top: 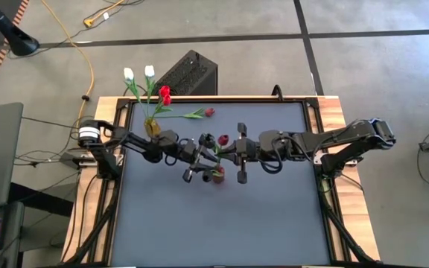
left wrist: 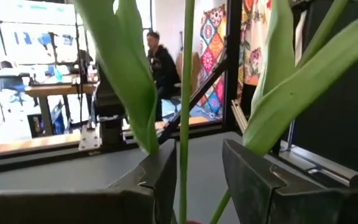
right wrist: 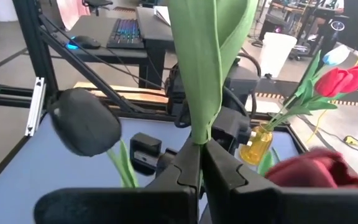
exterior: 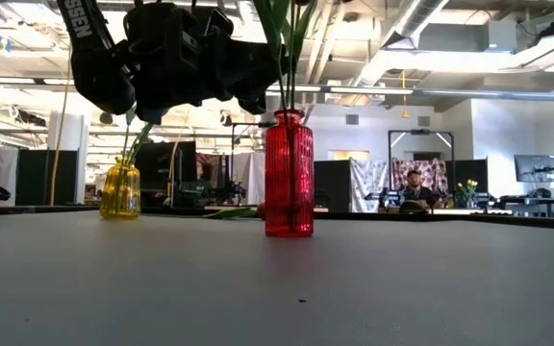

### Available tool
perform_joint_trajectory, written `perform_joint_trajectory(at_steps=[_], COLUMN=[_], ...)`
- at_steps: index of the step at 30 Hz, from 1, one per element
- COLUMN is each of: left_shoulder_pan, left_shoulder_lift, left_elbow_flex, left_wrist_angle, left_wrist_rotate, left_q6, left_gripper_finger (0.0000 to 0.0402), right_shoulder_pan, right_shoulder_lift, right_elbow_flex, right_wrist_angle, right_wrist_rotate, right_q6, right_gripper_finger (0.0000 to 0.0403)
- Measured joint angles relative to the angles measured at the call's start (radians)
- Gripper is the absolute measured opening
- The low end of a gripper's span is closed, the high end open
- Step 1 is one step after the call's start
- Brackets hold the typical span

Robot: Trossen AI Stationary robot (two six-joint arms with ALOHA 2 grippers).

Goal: Sort flowers into vase by color
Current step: Put the black tulip into the red vase

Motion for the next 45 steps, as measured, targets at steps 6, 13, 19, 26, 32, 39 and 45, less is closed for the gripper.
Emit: perform_joint_trajectory(at_steps=[6, 13, 19, 26, 32, 39, 45], left_shoulder_pan=[0.035, 0.059, 0.064, 0.065, 0.078, 0.09, 0.09], left_shoulder_lift=[-0.042, -0.063, -0.063, -0.063, -0.063, -0.063, -0.063], left_elbow_flex=[0.0, 0.0, 0.0, 0.0, 0.0, 0.0, 0.0], left_wrist_angle=[-0.09, -0.12, -0.164, -0.197, -0.226, -0.255, -0.279], left_wrist_rotate=[0.022, 0.024, 0.024, 0.049, 0.06, 0.078, 0.077], left_q6=[-0.001, 0.0, 0.005, 0.008, 0.007, 0.001, 0.006], left_gripper_finger=[0.0119, 0.0119, 0.0119, 0.0119, 0.0119, 0.0119, 0.0119], right_shoulder_pan=[0.0, 0.0, 0.0, 0.005, 0.006, 0.02, 0.021], right_shoulder_lift=[0.0, 0.0, 0.008, 0.04, 0.059, 0.089, 0.092], right_elbow_flex=[0.0, 0.0, 0.0, 0.0, 0.0, -0.001, -0.036], right_wrist_angle=[-0.016, -0.03, -0.043, -0.035, -0.046, -0.048, -0.002], right_wrist_rotate=[0.0, 0.0, 0.0, 0.0, 0.002, 0.002, 0.009], right_q6=[0.0, 0.002, 0.003, 0.007, 0.008, -0.005, 0.0], right_gripper_finger=[0.0037, 0.0038, 0.0038, 0.0038, 0.0037, 0.0033, 0.0034])
